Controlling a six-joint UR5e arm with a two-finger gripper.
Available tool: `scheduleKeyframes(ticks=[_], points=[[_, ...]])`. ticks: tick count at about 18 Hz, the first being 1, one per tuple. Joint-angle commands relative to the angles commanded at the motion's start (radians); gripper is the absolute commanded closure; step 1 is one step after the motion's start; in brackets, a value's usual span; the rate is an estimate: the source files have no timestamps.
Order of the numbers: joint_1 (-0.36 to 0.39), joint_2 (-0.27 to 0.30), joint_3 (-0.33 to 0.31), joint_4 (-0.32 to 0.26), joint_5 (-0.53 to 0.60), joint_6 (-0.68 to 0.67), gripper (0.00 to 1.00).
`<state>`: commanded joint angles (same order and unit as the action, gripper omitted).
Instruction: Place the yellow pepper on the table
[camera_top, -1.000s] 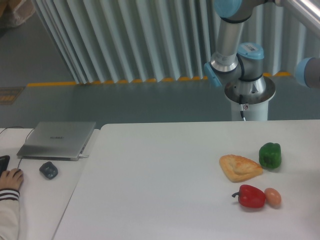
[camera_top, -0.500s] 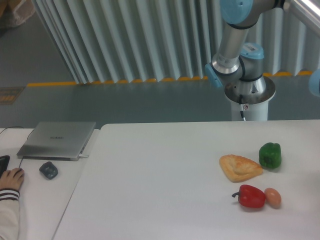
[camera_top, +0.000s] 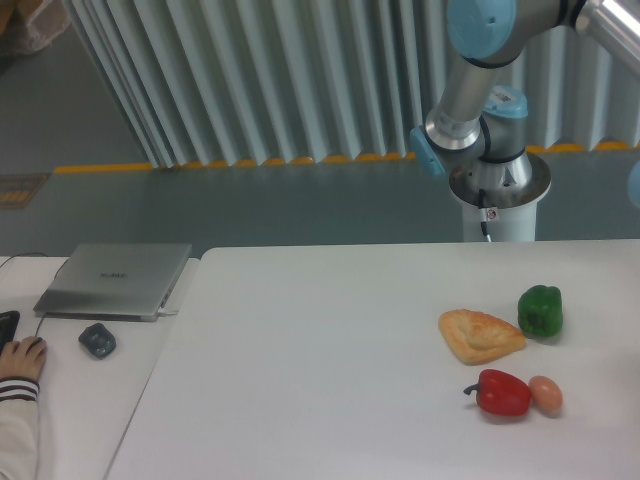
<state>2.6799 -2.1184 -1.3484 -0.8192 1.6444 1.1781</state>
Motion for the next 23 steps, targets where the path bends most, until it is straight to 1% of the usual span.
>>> scheduleKeyframes(ticks=[2, 4, 7, 8, 9, 11, 14, 17, 20, 21, 23], points=[[0.003, 0.000, 0.005, 0.003, -0.002, 0.005, 0.00], [0.003, -0.017, 0.032, 0.003, 0.002, 0.012, 0.00], [0.003, -0.029, 0.022, 0.003, 0.009, 0.011, 0.00], [0.003, -0.044, 0.018, 0.003, 0.015, 0.012, 0.00], [0.003, -0.060, 0.029, 0.005, 0.017, 0.012, 0.00], [0.012, -0.071, 0.034, 0.005, 0.015, 0.014, 0.00], [0.014, -0.101, 0.066, 0.006, 0.018, 0.017, 0.00], [0.020, -0.124, 0.089, 0.029, 0.017, 0.017, 0.00], [0.020, -0.129, 0.104, 0.037, 0.017, 0.017, 0.00], [0.023, -0.138, 0.127, 0.038, 0.017, 0.018, 0.00], [0.023, -0.143, 0.134, 0.038, 0.017, 0.020, 0.00]])
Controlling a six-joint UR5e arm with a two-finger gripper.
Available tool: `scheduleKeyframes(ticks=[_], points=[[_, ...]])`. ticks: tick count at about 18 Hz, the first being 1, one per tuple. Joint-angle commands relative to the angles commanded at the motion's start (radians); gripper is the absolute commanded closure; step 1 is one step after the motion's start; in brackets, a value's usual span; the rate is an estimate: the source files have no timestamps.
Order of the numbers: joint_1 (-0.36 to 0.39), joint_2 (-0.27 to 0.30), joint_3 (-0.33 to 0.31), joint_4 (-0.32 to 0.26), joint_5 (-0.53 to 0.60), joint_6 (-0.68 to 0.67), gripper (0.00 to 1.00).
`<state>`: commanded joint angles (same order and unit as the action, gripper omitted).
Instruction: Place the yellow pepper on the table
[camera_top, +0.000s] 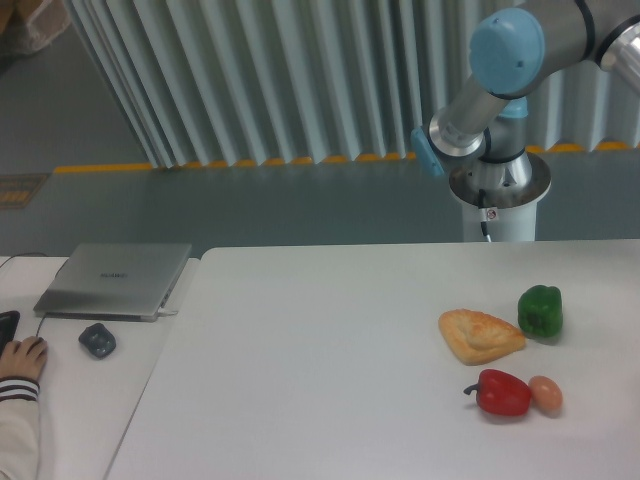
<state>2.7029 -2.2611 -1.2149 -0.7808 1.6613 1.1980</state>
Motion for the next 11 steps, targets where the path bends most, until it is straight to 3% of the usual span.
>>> scheduleKeyframes(ticks=[11], points=[[-0.002, -0.006, -0.049, -0.003, 0.067, -0.011, 0.00]])
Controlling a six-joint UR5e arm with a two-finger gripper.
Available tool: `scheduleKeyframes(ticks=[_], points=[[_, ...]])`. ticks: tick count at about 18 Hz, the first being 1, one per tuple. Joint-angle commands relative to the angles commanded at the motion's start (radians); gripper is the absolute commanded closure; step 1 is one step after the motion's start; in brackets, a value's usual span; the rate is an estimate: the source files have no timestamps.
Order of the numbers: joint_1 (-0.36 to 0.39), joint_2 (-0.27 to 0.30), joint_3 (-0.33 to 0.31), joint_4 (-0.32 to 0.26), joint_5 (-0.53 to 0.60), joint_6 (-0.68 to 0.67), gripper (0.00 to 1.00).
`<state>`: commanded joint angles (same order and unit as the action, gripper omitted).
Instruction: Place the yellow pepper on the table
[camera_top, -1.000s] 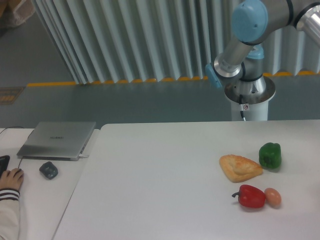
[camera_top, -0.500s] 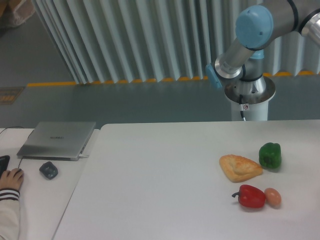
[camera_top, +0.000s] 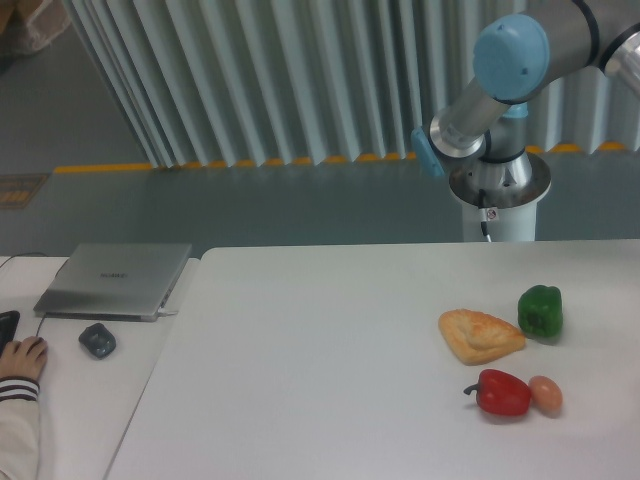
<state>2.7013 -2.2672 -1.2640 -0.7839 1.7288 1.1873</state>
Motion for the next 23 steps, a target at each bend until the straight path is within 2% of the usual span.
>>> scheduleKeyframes(ticks=[5, 18, 20, 23], points=[[0.002, -0.015, 0.015, 0.000, -0.002, -0.046, 0.00], [0.000, -0.029, 0.032, 0.005, -0.002, -0.052, 0.00], [-0.002, -0.037, 0.031, 0.031, -0.002, -0.054, 0.00], [-0.005, -0.043, 0.032, 0.032, -0.002, -0.052, 0.00]])
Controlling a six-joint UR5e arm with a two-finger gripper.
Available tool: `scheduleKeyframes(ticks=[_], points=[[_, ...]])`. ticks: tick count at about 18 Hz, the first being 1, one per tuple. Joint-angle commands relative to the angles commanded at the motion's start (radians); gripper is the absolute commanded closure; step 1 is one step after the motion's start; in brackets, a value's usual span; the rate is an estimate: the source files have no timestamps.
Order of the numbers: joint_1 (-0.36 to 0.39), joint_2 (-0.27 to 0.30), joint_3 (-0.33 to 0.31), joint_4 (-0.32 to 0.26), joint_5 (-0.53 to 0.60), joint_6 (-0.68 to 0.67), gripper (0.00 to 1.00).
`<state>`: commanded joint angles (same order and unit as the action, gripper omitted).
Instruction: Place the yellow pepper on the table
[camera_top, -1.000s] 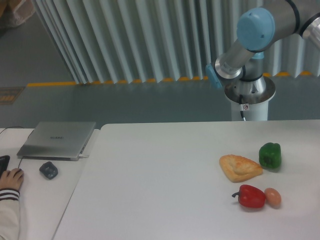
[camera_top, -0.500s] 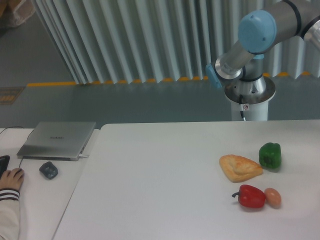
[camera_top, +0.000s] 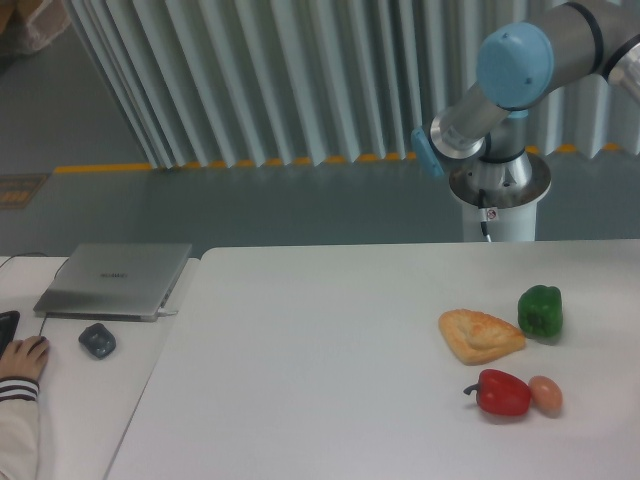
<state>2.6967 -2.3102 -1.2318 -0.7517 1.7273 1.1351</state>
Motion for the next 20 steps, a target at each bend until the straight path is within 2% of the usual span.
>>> scheduleKeyframes(ticks=[10, 11, 12, 14, 15, 20], points=[[-0.002, -0.005, -0.008, -0.002, -0.002, 0.011, 0.01], [-0.002, -0.003, -0.011, -0.002, -0.002, 0.011, 0.10], [-0.003, -0.003, -0.012, -0.002, -0.002, 0.011, 0.25], [-0.003, 0.002, -0.012, -0.003, -0.003, 0.011, 0.29], [-0.002, 0.005, -0.015, -0.003, -0.008, 0.012, 0.34], [0.012, 0.028, -0.015, -0.009, -0.073, 0.008, 0.34]])
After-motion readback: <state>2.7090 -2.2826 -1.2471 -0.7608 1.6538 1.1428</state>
